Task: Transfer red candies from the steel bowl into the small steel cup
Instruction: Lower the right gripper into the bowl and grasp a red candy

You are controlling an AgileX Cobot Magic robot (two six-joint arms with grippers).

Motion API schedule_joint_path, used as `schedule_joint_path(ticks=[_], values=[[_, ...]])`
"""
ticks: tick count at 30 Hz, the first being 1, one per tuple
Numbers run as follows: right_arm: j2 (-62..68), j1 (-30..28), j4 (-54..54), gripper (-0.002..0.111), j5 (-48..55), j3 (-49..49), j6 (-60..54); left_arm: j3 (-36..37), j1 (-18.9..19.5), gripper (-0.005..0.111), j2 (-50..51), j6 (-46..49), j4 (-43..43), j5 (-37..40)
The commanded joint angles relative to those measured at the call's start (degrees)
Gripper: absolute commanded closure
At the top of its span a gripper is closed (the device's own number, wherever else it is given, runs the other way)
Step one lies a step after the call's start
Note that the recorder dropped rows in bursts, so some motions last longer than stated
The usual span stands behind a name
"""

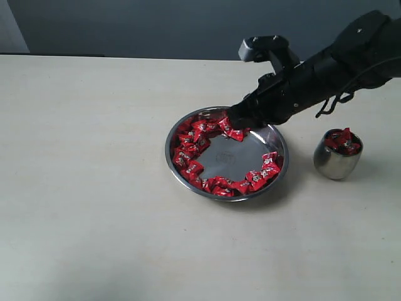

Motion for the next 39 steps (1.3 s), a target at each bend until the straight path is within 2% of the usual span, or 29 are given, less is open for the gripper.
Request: schedule_joint_path(ticks=[1,5,10,17,23,30,39], values=[[3.5,0.5,0.2,0.068,2.8,0.3,-0.8,-0.1,-0.2,0.106,-0.2,-0.3,-0.1,-0.3],[6.4,3.4,0.5,0.065,3.1,0.3,-0.8,-0.1,-0.2,0.106,-0.2,-0.3,-0.1,-0.3],[9.6,8.6,5.6,0.065,-3.3,0.0,-5.9,-0.1,-0.2,0.106,-0.2,-0.3,-0.1,-0.3],[10.9,8.8,6.5,0.065,-6.3,-2.4,-6.2,-0.1,-0.2,0.106,-0.2,-0.3,-0.1,-0.3],[12.7,8.8,4.9,0.065,-14.5,-6.6,-6.2,-0.1,-0.2,0.106,-0.2,-0.3,-0.1,-0.3],[16.7,8.8,3.3,0.065,-14.4,-11.3,-5.8,-0.1,-0.2,0.106,-0.2,-0.3,-0.1,-0.3],[19.6,8.8,1.7,0.065,-15.1,-12.4,-5.8,-0.1,-0.2,0.106,-0.2,-0.3,-0.1,-0.3]])
